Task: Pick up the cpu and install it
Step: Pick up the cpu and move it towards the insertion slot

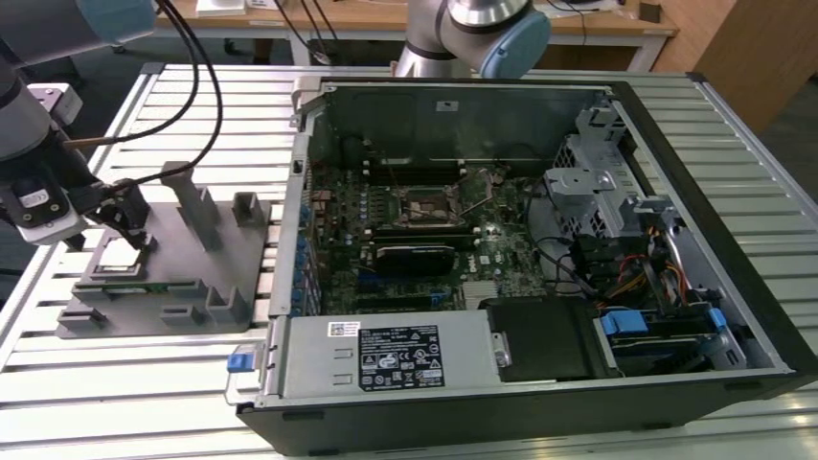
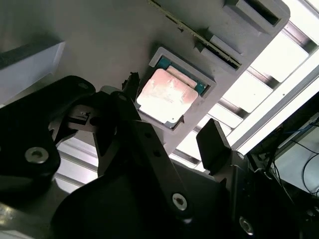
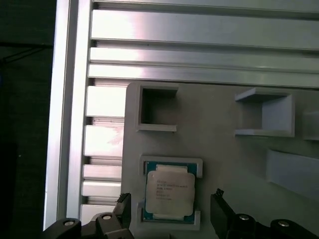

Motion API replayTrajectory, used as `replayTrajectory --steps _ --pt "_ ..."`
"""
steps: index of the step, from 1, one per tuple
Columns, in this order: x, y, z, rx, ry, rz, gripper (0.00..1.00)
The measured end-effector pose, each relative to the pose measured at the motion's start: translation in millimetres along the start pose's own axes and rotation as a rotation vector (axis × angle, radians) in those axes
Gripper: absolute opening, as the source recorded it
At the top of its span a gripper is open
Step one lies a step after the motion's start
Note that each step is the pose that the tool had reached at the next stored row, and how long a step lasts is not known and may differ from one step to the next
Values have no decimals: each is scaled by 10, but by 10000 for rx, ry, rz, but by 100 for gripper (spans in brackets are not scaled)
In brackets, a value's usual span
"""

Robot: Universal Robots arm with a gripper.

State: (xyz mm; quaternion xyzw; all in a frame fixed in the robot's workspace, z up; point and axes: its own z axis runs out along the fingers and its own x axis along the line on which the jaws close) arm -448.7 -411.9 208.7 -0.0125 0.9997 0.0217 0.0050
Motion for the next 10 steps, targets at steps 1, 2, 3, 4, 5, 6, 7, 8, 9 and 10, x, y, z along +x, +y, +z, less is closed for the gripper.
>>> replayTrajectory --steps 1,2,3,4,5,6,7,8,9,10 --pt "0 -1 10 0 0 2 73" --pt "0 -1 20 0 0 2 73" --pt "0 -1 29 1 1 3 73" --pt "1 -2 34 1 2 3 73" --pt "0 -2 42 0 1 2 73" --pt "1 -2 53 0 0 3 73" --pt "1 -3 65 0 0 3 73" --pt "1 -3 77 0 0 2 73" --pt "1 -4 90 0 0 3 73" --pt "1 -4 101 0 0 3 73"
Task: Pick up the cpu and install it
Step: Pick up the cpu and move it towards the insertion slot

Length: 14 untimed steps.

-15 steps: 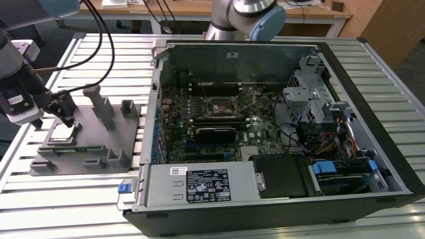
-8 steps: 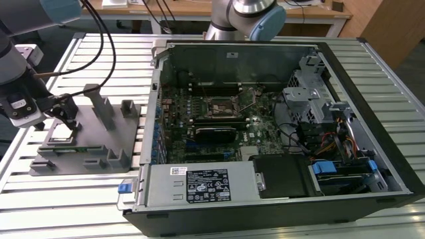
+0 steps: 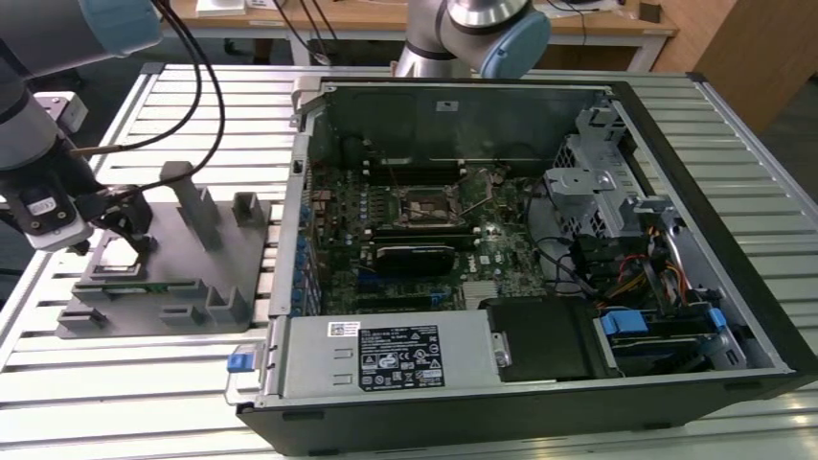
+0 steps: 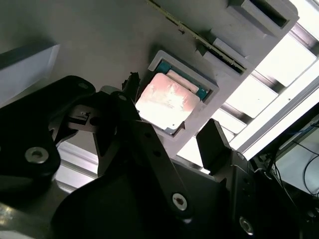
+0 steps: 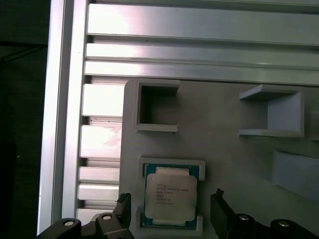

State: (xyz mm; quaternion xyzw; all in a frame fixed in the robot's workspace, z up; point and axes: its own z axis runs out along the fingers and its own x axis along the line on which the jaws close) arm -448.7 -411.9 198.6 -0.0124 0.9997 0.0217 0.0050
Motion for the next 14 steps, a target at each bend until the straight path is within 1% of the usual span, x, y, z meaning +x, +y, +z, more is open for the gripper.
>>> replayTrajectory --steps 14 --pt "-8 9 114 0 0 0 73"
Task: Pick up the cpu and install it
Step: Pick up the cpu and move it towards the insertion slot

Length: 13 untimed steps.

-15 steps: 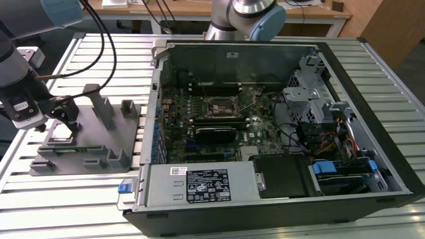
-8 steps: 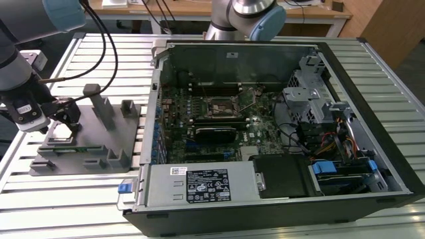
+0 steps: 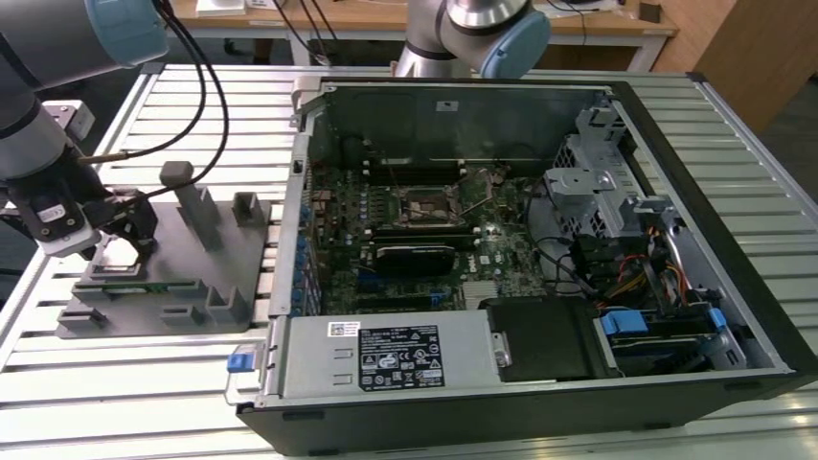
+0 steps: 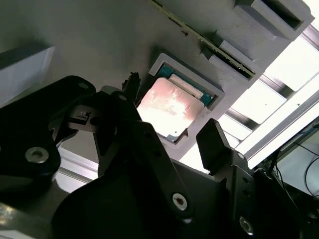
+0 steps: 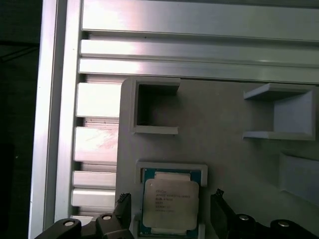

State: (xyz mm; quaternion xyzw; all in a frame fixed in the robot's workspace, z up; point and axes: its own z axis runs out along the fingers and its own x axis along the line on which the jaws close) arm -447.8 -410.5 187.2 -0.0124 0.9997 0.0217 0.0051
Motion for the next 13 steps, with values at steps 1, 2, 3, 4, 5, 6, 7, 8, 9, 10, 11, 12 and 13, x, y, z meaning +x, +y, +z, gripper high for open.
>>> replayTrajectory --steps 1,2,3,4,5,6,7,8,9,10,11,12,13 --pt "0 1 5 0 0 0 72" --pt "0 2 10 0 1 1 72" --pt "0 2 15 0 1 0 65" --pt "0 2 17 1 2 0 65" --pt "0 2 17 1 2 0 59" --pt "0 2 17 1 2 0 59" --pt "0 2 17 0 1 0 59" --pt "0 2 14 -1 0 0 59" --pt "0 2 11 0 1 0 57" --pt "0 3 11 -1 -1 0 57" --pt "0 3 10 -1 -1 0 53" --pt "0 2 8 -1 -1 0 53" --pt "0 3 6 0 0 0 53"
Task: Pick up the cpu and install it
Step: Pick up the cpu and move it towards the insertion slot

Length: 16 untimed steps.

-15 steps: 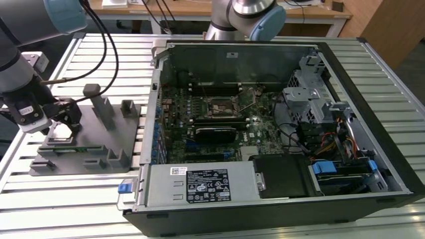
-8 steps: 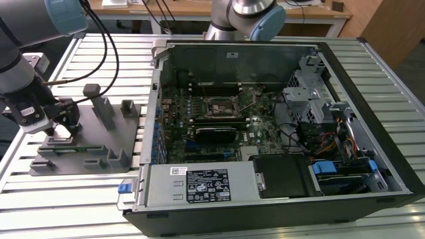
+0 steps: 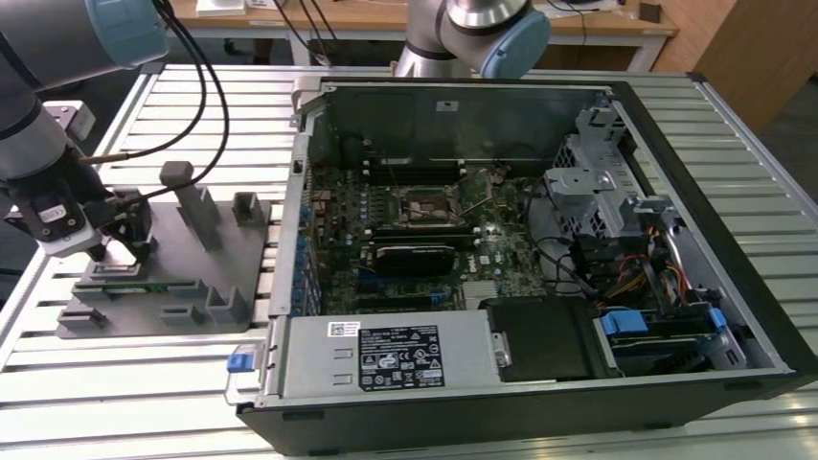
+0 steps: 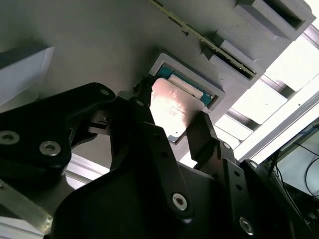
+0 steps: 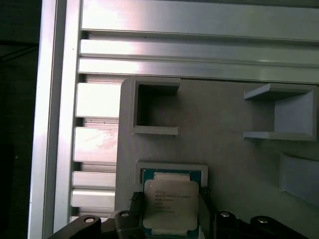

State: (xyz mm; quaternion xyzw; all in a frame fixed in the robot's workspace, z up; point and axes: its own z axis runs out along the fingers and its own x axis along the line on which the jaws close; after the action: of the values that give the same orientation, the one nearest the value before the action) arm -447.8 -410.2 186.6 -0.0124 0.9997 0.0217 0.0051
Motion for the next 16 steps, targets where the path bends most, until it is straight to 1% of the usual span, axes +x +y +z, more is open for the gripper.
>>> replayTrajectory --steps 10,11,16 --pt "0 0 -3 1 2 0 54" --pt "0 0 -2 2 3 0 60" --pt "0 1 14 1 0 0 60"
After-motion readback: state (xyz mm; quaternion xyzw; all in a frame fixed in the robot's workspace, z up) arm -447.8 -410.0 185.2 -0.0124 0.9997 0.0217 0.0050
